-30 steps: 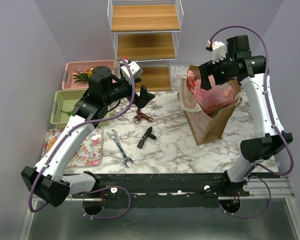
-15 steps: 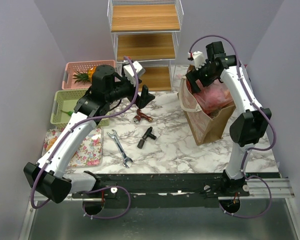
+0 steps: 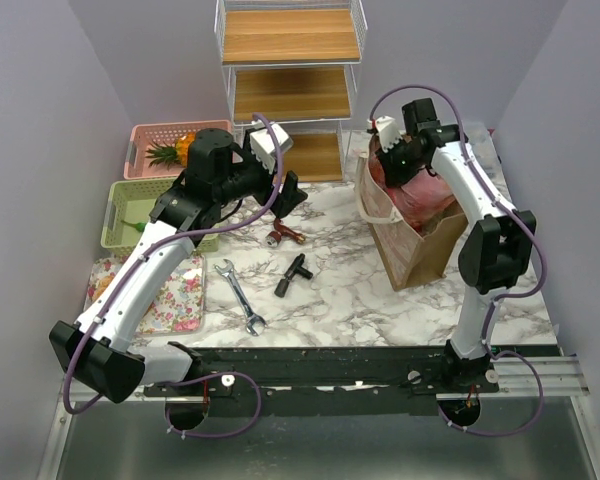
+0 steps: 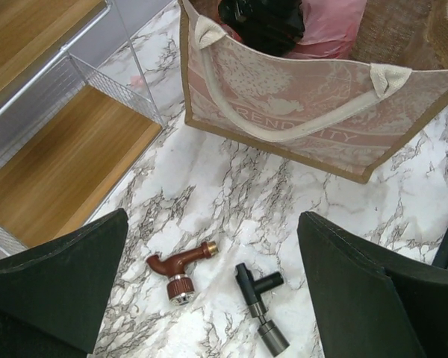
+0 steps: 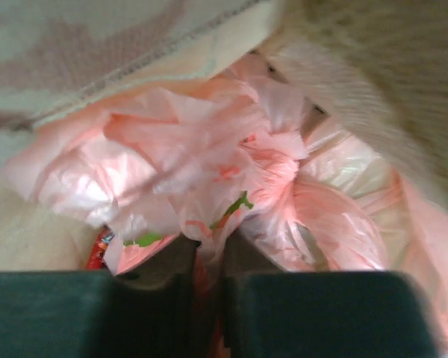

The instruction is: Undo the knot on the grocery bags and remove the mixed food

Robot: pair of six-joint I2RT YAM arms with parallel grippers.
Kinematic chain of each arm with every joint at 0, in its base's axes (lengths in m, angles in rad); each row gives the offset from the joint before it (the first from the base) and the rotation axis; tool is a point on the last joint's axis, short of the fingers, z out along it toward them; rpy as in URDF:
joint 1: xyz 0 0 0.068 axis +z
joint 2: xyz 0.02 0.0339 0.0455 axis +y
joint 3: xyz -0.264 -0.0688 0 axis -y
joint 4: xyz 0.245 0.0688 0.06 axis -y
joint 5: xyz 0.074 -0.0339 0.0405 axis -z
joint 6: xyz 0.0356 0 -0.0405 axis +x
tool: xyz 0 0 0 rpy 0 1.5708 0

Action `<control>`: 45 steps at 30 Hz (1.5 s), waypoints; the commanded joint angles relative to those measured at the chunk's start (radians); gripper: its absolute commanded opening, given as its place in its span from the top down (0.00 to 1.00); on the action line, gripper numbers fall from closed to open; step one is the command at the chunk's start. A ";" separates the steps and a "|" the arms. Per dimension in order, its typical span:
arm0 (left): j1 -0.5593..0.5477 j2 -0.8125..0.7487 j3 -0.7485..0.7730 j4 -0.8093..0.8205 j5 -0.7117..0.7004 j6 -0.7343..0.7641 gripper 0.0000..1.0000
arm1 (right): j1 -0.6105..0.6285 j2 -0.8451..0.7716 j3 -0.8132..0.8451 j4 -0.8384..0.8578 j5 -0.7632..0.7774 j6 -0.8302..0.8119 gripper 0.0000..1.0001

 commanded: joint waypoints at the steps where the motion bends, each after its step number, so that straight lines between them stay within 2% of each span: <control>1: 0.001 0.002 0.043 -0.016 -0.029 0.002 0.02 | -0.007 -0.014 0.089 -0.080 0.008 0.018 0.99; 6: 0.007 -0.006 0.049 -0.009 -0.010 -0.016 0.01 | -0.007 -0.104 0.205 -0.098 0.003 0.052 0.99; 14: 0.009 -0.017 0.092 -0.012 0.071 0.015 0.01 | -0.007 -0.259 0.251 -0.084 0.052 0.086 0.99; 19: 0.009 0.005 0.171 -0.058 0.197 0.087 0.01 | -0.007 -0.342 0.267 -0.067 0.047 0.111 0.99; 25: 0.008 0.060 0.351 -0.048 0.335 0.045 0.01 | -0.008 -0.415 0.340 -0.023 -0.129 0.093 0.99; 29: -0.010 0.106 0.505 -0.056 0.380 0.057 0.01 | -0.006 -0.435 0.383 -0.014 -0.302 -0.026 0.99; 32: -0.051 0.137 0.634 -0.126 0.343 0.160 0.02 | -0.006 -0.435 0.422 0.042 -0.391 -0.027 0.99; 37: -0.078 0.144 0.739 -0.124 0.248 0.238 0.02 | 0.008 -0.435 0.422 0.124 -0.585 0.052 0.99; 40: -0.104 0.166 0.821 -0.238 0.191 0.345 0.01 | 0.077 -0.427 0.390 0.126 -0.603 0.054 0.99; 43: -0.134 0.157 0.778 -0.281 0.059 0.393 0.01 | 0.180 -0.430 0.330 0.107 -0.575 0.008 0.99; 45: -0.135 0.123 0.684 -0.289 0.055 0.412 0.01 | 0.250 -0.440 0.282 0.134 -0.559 0.007 0.99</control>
